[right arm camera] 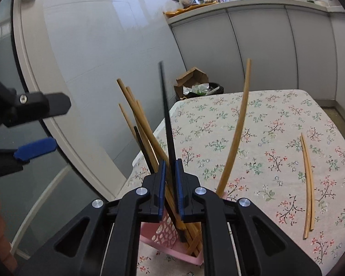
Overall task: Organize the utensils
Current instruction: 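Drop both chopsticks into the pink holder by opening both grippers, then grasp a bamboo chopstick with the left gripper while the right moves to another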
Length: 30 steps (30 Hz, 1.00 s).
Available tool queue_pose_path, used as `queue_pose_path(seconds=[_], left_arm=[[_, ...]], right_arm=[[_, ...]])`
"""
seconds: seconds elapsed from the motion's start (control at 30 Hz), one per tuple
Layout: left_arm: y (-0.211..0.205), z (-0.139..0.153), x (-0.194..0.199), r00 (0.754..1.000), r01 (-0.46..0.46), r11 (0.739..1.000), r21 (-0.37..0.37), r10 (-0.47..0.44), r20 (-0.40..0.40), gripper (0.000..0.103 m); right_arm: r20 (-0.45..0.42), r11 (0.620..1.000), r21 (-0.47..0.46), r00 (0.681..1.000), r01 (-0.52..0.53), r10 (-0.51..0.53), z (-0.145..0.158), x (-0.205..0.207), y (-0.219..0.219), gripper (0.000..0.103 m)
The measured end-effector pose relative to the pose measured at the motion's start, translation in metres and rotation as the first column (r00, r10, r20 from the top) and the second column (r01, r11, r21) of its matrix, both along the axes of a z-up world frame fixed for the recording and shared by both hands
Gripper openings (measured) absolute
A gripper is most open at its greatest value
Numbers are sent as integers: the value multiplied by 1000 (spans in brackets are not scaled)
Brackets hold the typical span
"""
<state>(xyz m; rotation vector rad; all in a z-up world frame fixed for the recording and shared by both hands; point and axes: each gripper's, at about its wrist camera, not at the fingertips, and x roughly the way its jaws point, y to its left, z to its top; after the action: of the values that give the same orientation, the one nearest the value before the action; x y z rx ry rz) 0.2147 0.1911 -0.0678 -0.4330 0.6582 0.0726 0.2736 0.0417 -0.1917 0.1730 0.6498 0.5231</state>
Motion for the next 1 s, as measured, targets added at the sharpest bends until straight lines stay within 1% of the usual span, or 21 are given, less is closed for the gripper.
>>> queue_pose_path(seconds=[0.1,0.2,0.37,0.47,0.5,0.53,0.73,0.8,0.87,1.0], left_arm=[[-1,2,-1,1000,6,1000,-6,-6,10,78],[-2,3,-1,1000,14,1000,-7,-14,14,78],[-9,5,0,999,34,999,2,-35,18,78],[-16,6,2,999,45,999,16,-46,15,78],[-20,6,2,998,52,998,22,-53,16,78],[-23,6,1,998,57,998,26,-57,16,78],[-56,14,2,993,113,990,82,-115,27,78],[-73,16,3,989,144,984,109,-147,24,78],[-94,18,4,981,186,973,135,-191,20,78],[-135,16,9,967,252,952,174,-256,-2,78]], right_arm=[[-10,1000,23,1000,9,-9,6,-1,-10,11],[-34,997,67,999,22,-20,16,-1,-25,11],[-48,990,113,996,80,-75,41,1,-61,11],[-69,987,108,992,116,-109,55,3,-83,13],[-77,987,102,990,128,-120,58,4,-90,22],[-89,986,90,987,144,-136,64,7,-101,24],[-92,968,78,969,239,-231,92,17,-164,24],[-118,963,62,960,261,-252,94,22,-185,24],[-160,954,56,946,294,-282,89,28,-205,24],[-256,932,52,907,359,-335,74,37,-238,24]])
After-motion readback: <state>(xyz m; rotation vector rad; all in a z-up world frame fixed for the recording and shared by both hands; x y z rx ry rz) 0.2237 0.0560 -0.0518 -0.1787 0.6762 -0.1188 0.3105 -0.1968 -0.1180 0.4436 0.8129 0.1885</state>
